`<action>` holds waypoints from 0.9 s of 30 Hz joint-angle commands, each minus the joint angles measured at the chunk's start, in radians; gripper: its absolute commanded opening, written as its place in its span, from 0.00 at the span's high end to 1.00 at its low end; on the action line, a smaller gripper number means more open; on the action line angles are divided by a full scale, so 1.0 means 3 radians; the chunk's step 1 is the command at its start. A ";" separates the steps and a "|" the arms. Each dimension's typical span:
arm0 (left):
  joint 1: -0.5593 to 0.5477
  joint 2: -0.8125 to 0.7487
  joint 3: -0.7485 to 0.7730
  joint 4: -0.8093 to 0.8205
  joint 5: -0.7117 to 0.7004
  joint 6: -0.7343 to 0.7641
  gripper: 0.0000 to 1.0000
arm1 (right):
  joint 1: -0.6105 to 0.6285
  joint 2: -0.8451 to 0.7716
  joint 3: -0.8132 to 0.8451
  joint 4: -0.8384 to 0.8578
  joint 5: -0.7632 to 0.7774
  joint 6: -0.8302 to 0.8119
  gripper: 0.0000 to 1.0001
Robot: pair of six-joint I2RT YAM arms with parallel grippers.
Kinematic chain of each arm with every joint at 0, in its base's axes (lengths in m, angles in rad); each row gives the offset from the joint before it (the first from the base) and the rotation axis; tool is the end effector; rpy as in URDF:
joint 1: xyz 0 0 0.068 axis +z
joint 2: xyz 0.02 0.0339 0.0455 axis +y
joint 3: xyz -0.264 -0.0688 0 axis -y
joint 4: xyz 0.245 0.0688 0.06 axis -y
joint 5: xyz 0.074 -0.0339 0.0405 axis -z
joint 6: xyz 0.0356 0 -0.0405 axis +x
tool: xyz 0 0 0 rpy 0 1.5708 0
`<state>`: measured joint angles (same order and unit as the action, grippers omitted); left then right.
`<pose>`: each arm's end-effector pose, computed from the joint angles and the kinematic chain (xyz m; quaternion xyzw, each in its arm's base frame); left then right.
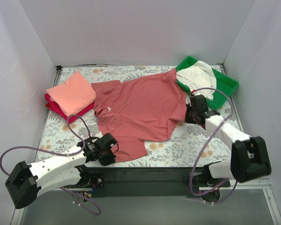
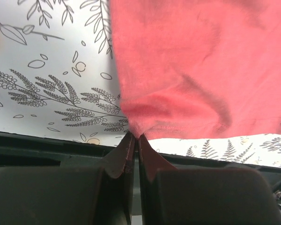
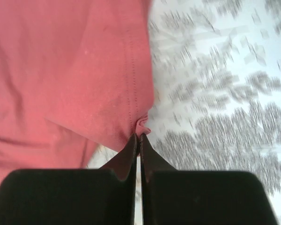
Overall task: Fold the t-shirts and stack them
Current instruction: Flatten the tshirt out
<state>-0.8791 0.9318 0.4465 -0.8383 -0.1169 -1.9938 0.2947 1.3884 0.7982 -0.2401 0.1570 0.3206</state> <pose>0.0887 -0.1006 0.1582 -0.5301 0.8369 -0.1142 0.0739 0.2721 0.0768 0.2060 0.0404 0.9289 0.0396 0.3659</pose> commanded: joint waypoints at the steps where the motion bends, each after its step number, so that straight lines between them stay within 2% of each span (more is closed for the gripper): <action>1: 0.0016 -0.0150 0.0092 -0.0008 -0.0214 0.0003 1.00 | -0.0001 -0.0708 -0.0450 -0.0268 0.0305 0.0235 0.99; 3: 0.0016 -0.0201 0.0107 0.0038 -0.0214 0.0050 1.00 | -0.0001 -0.1037 -0.0630 -0.0416 0.0300 0.0317 0.99; 4: 0.0016 -0.0267 0.0122 0.0053 -0.0214 0.0095 1.00 | -0.0001 -0.1373 -0.0762 -0.0462 0.0305 0.0342 0.99; 6: 0.0016 -0.0344 0.0158 0.0049 -0.0234 0.0137 1.00 | 0.0005 -0.1707 -0.0840 -0.0712 0.0336 0.0424 0.99; 9: 0.0016 -0.0538 0.0204 -0.0033 -0.0316 0.0152 1.00 | -0.0001 -0.2488 -0.0892 -0.1157 0.0565 0.0551 0.99; 12: 0.0016 -0.0718 0.0255 -0.0120 -0.0398 0.0152 1.00 | -0.0001 -0.2949 -0.0785 -0.1468 0.0627 0.0608 0.99; 15: 0.0016 -0.0876 0.0367 -0.0166 -0.0403 0.0198 1.00 | -0.0001 -0.3160 -0.0677 -0.1587 0.0637 0.0619 0.99; 19: 0.0016 -0.1152 0.0771 -0.0355 -0.0856 0.0239 1.00 | -0.0001 -0.3033 -0.0371 -0.1588 0.0704 0.0496 0.99; 20: 0.0016 -0.1198 0.1136 -0.0320 -0.1076 0.0345 1.00 | -0.0001 -0.2881 -0.0026 -0.1572 0.0891 0.0445 0.99; 21: 0.0016 -0.1173 0.1408 -0.0284 -0.1285 0.0397 1.00 | -0.0001 -0.2783 0.0236 -0.1557 0.1045 0.0394 0.99; 24: 0.0016 -0.0949 0.2027 0.0134 -0.1532 0.0826 1.00 | -0.0001 -0.2543 0.0804 -0.1414 0.1271 0.0251 0.99; 26: 0.0016 -0.0760 0.2615 0.0181 -0.1813 0.1066 1.00 | 0.0005 -0.2328 0.1131 -0.1291 0.1287 0.0093 0.99; 27: 0.0016 -0.0648 0.2744 0.0278 -0.1865 0.1179 1.00 | -0.0001 -0.2271 0.1371 -0.1281 0.1277 0.0051 0.99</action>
<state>-0.8791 0.6384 1.0618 -0.8608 -0.4938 -1.7992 0.2947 0.6453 1.0218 -0.7151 0.4625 0.4149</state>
